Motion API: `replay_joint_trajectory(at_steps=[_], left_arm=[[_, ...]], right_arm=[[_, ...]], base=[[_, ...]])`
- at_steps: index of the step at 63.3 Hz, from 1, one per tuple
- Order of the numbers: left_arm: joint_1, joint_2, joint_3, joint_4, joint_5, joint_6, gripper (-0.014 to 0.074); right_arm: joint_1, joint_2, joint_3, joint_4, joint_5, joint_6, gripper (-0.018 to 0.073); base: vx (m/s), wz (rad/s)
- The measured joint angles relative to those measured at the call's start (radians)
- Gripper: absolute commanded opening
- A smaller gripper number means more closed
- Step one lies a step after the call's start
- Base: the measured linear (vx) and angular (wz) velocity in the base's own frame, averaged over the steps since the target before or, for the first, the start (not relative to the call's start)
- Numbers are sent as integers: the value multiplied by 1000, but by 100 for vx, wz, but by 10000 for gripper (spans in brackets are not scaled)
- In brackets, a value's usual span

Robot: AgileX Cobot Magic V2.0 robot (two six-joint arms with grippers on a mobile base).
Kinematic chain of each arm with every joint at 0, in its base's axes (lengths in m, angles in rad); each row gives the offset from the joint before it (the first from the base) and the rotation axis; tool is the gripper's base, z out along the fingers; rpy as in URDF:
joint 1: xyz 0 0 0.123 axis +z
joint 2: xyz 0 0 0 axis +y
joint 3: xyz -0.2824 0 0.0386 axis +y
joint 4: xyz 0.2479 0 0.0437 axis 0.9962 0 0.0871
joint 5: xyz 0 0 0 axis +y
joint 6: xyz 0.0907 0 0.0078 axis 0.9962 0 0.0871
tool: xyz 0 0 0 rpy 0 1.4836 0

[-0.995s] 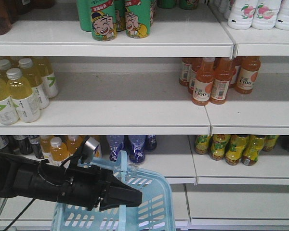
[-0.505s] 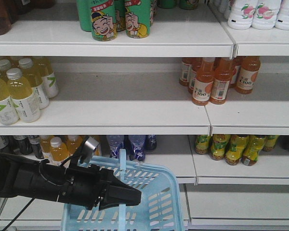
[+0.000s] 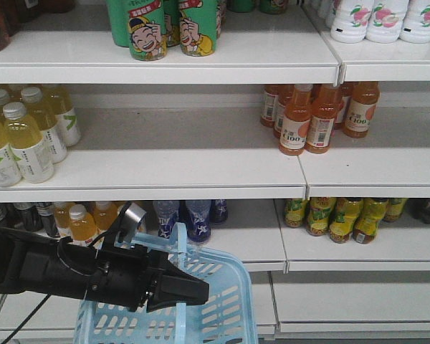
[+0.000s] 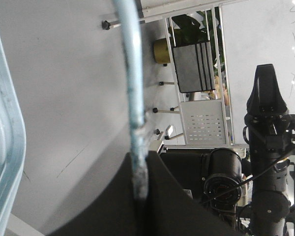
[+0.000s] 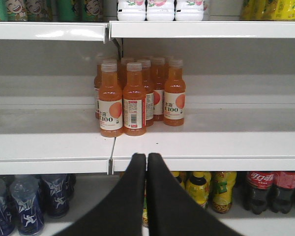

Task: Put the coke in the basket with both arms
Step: 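Turn the base away from the shelf holding the basket in the left gripper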

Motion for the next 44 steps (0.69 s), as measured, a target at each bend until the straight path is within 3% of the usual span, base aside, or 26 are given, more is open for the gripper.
replay_joint_trajectory(at_steps=[19,44], left_arm=[[0,0,0,0,-1,0,-7],[0,0,0,-1,-5,0,-6]], right_arm=[[0,0,0,0,0,0,-8],[0,0,0,0,0,0,-8]], base=[[-5,-22],[-10,-42]])
